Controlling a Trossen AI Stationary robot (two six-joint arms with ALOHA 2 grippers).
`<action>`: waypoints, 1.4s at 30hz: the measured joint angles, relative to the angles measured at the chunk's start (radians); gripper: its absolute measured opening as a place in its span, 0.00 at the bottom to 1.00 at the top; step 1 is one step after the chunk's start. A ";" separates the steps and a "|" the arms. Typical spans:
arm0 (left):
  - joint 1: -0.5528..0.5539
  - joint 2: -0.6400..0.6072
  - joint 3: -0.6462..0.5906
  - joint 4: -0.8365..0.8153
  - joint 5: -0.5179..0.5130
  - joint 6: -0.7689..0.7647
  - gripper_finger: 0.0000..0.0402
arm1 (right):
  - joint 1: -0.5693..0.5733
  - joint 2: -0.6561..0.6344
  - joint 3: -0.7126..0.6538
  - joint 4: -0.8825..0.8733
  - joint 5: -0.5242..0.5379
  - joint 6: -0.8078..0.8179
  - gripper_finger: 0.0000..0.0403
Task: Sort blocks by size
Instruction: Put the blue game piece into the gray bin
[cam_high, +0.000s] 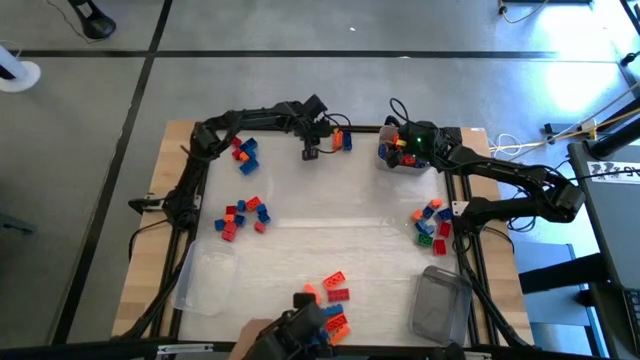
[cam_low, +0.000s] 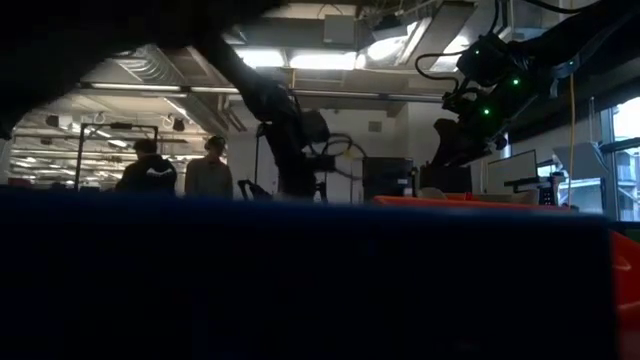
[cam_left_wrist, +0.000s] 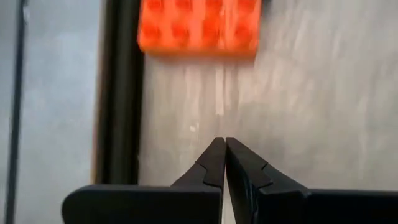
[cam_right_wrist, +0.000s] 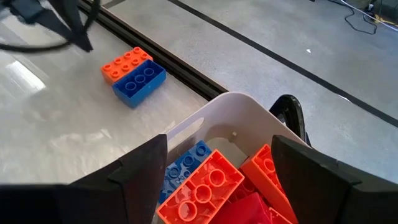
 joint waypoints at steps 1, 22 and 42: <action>-0.004 -0.018 0.000 0.000 0.003 -0.013 0.00 | 0.000 0.000 0.000 -0.001 0.000 0.000 0.71; -0.167 -0.567 -0.493 0.321 0.003 -0.280 0.00 | 0.005 0.000 0.000 0.052 -0.160 -0.048 0.71; -0.231 -0.933 -0.992 0.962 -0.053 -0.235 0.00 | 0.137 0.433 0.469 -0.146 -0.079 0.071 0.71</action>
